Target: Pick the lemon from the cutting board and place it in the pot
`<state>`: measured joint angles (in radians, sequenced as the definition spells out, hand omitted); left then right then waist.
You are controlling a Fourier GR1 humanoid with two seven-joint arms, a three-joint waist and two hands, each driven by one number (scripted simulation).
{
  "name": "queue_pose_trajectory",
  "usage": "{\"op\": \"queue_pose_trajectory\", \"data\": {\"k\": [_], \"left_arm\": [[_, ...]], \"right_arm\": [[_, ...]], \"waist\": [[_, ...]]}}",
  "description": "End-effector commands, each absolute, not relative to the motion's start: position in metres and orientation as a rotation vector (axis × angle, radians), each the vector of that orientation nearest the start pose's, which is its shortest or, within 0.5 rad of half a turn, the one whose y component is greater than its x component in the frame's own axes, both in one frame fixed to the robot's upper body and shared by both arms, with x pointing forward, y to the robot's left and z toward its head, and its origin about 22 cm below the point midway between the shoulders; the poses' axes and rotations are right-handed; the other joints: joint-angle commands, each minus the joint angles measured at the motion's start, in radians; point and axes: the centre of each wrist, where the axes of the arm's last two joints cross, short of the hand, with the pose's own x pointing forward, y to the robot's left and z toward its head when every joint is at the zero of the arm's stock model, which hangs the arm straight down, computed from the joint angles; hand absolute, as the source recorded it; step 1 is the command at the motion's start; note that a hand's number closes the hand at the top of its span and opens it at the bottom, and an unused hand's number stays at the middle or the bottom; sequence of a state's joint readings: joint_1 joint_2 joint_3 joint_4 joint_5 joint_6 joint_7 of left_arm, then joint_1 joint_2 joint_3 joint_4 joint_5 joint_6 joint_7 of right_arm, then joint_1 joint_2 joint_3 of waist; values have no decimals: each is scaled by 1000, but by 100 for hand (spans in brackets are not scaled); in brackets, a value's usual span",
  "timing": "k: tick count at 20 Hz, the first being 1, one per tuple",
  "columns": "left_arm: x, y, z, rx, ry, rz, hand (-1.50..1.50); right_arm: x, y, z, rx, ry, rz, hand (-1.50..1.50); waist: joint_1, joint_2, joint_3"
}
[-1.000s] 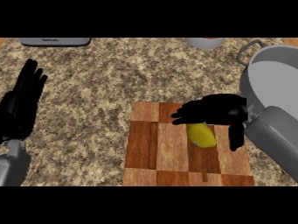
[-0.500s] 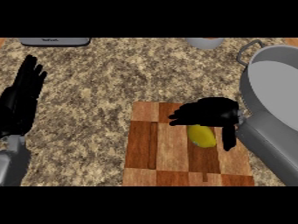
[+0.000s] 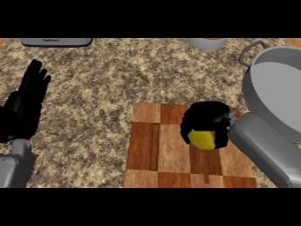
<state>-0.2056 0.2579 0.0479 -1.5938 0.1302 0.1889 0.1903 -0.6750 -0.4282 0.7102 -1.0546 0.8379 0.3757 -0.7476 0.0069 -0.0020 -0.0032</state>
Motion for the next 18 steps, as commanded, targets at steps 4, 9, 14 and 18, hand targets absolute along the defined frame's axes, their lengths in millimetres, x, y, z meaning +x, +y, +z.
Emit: {"op": "queue_pose_trajectory", "data": {"k": [4, 9, 14, 18], "left_arm": [[281, 271, 95, 189, -1605, 69, 0], [272, 295, 68, 269, -1583, 127, 0], [267, 306, 73, 293, -1570, 158, 0], [269, 306, 80, 259, -1567, 144, 0]], "right_arm": [[360, -168, 39, -396, 1936, -2983, 150], [281, -214, -18, -132, 2123, -3214, 150], [228, -242, -16, 52, 2333, -3228, 150], [182, -256, 13, 193, 2491, -3124, 150]], "waist": [[1, 2, 3], [-84, -21, 1], [-131, -31, 0], [-106, -20, 0]]}}
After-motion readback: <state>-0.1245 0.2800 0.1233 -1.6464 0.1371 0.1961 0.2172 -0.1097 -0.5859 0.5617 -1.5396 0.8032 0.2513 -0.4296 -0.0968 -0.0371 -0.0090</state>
